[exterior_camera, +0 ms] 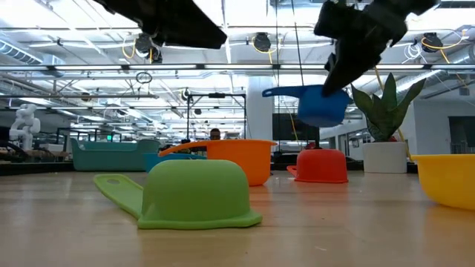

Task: Nest measuring cups in basket
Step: Stack the blue measuring cup on top of the orange measuring cup

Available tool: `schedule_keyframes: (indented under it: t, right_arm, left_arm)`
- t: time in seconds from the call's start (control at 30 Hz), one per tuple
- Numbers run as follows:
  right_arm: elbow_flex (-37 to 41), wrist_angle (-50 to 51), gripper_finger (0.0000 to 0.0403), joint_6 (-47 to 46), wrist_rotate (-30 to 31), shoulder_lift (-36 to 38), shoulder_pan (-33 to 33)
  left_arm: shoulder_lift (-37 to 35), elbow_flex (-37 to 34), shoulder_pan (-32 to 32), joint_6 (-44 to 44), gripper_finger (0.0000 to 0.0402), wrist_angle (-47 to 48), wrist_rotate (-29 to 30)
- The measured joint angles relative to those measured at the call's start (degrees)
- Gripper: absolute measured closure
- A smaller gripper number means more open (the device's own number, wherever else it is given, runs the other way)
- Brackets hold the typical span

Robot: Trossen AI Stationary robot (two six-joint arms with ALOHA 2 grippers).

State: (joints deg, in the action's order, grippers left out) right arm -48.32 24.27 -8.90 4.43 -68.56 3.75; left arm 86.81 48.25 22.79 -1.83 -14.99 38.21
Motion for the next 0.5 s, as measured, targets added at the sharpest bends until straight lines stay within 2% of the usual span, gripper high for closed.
schedule_keyframes:
  t: [0.17, 0.3, 0.4, 0.5]
  right_arm:
    - [3.91, -7.04, 0.04, -6.01, -0.09, 0.53, 5.04]
    - [5.3, -10.63, 0.04, -9.8, -0.19, 0.53, 8.46]
    - [5.73, -13.06, 0.04, -11.55, -0.28, 0.49, 10.68]
    - [5.76, -16.43, 0.04, -11.63, -0.28, 0.1, 12.17]
  left_arm:
    - [4.53, 0.0, -0.42, 4.87, 0.0194, -5.69, -1.14]
    - [9.53, 0.13, -0.05, 13.89, 0.0195, -13.43, -1.62]
    - [12.04, 1.92, 0.66, 18.32, 0.0199, -14.63, -1.45]
    - [13.98, 3.95, 1.67, 23.01, 0.0201, -14.36, 2.48]
